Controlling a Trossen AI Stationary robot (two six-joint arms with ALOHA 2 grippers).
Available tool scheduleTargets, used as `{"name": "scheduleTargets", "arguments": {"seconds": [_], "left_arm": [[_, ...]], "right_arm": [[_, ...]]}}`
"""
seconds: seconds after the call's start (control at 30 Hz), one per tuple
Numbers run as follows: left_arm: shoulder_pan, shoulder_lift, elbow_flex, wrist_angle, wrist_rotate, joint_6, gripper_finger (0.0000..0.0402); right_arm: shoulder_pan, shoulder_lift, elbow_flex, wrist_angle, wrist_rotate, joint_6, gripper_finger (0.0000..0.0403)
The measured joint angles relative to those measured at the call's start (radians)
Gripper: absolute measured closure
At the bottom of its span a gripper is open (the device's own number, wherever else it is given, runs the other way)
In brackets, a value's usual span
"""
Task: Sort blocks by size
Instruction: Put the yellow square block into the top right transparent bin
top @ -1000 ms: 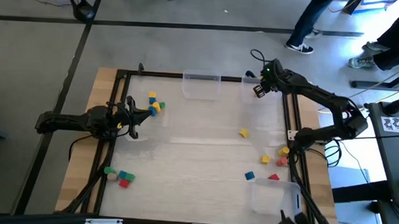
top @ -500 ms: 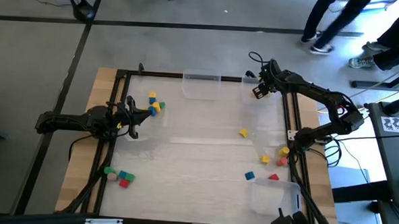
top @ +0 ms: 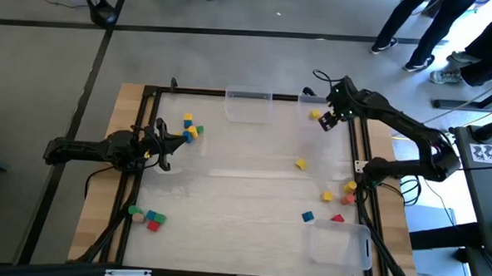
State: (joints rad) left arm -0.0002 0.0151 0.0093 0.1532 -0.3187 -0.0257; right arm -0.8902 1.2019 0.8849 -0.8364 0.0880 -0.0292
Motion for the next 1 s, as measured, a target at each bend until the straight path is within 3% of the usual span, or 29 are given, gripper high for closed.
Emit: {"name": "scheduleTargets", "arguments": {"seconds": [0.33, 0.63, 1.0], "left_arm": [[0.000, 0.000, 0.000, 0.000, 0.000, 0.000, 0.0402], [0.000, 0.000, 0.000, 0.000, 0.000, -0.030, 0.0402], [0.000, 0.000, 0.000, 0.000, 0.000, -0.027, 0.0402]], "right_arm": [[0.250, -0.130, 0.000, -0.178, -0.003, 0.158, 0.0164], [0.495, -0.139, 0.000, -0.303, -0.004, 0.340, 0.0164], [0.764, -0.139, 0.000, -0.318, -0.074, 0.676, 0.0164]]}}
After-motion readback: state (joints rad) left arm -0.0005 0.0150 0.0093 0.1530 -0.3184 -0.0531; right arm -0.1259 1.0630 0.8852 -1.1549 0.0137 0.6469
